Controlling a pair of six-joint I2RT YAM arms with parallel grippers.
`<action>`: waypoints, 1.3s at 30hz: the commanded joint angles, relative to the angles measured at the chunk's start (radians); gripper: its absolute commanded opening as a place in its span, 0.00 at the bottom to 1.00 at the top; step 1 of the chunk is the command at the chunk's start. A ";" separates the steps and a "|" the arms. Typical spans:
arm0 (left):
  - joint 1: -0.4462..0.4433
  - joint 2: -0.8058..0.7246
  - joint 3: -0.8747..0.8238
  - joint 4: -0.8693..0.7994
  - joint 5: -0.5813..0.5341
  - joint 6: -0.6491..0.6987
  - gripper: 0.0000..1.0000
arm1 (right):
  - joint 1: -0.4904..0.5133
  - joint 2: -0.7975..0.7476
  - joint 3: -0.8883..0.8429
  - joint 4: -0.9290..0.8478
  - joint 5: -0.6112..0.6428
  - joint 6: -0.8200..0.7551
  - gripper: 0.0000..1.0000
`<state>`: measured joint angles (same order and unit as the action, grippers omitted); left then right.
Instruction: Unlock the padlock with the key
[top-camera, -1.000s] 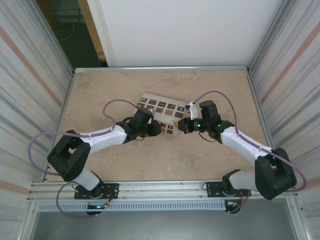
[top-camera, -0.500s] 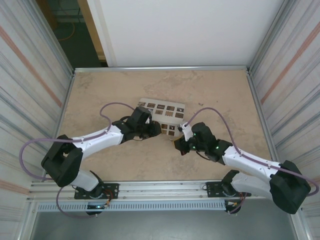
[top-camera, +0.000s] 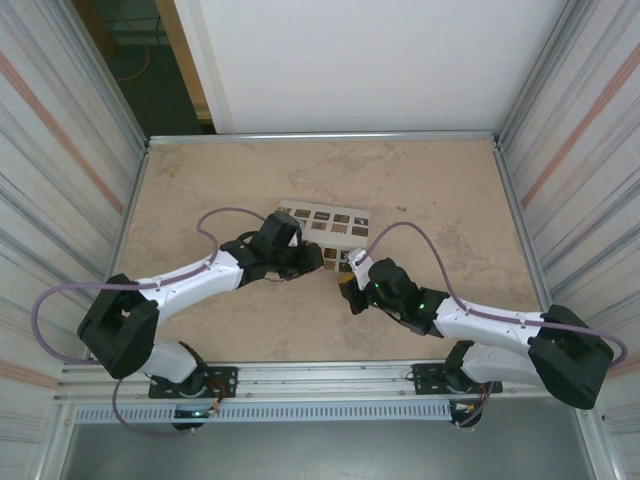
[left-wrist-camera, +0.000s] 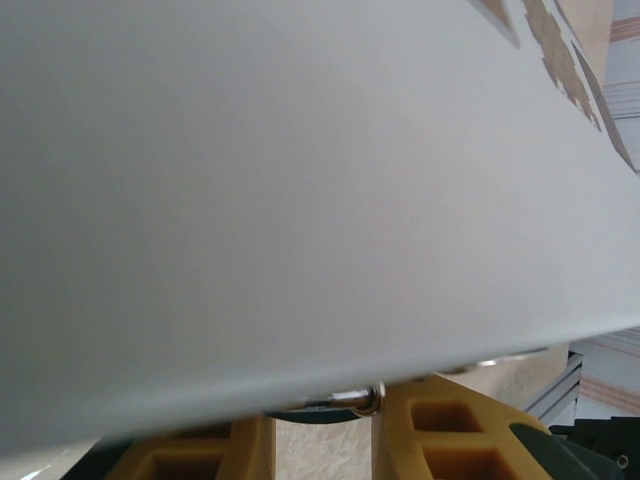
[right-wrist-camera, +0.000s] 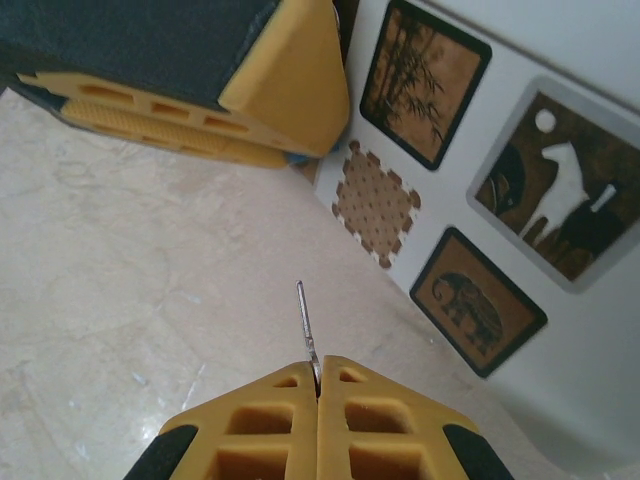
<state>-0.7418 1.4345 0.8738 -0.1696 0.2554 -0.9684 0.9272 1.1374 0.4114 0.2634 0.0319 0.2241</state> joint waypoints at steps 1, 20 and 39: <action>-0.007 -0.048 0.053 0.053 0.028 -0.007 0.21 | 0.009 0.019 -0.019 0.084 0.043 -0.027 0.00; -0.005 -0.052 0.071 0.033 0.051 -0.021 0.22 | 0.009 0.138 -0.008 0.236 0.051 -0.033 0.00; -0.006 -0.052 0.063 0.038 0.054 -0.024 0.22 | 0.008 0.161 0.003 0.271 0.060 -0.022 0.00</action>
<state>-0.7418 1.4342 0.8955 -0.1978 0.2924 -0.9962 0.9302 1.2907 0.4019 0.5022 0.0792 0.2043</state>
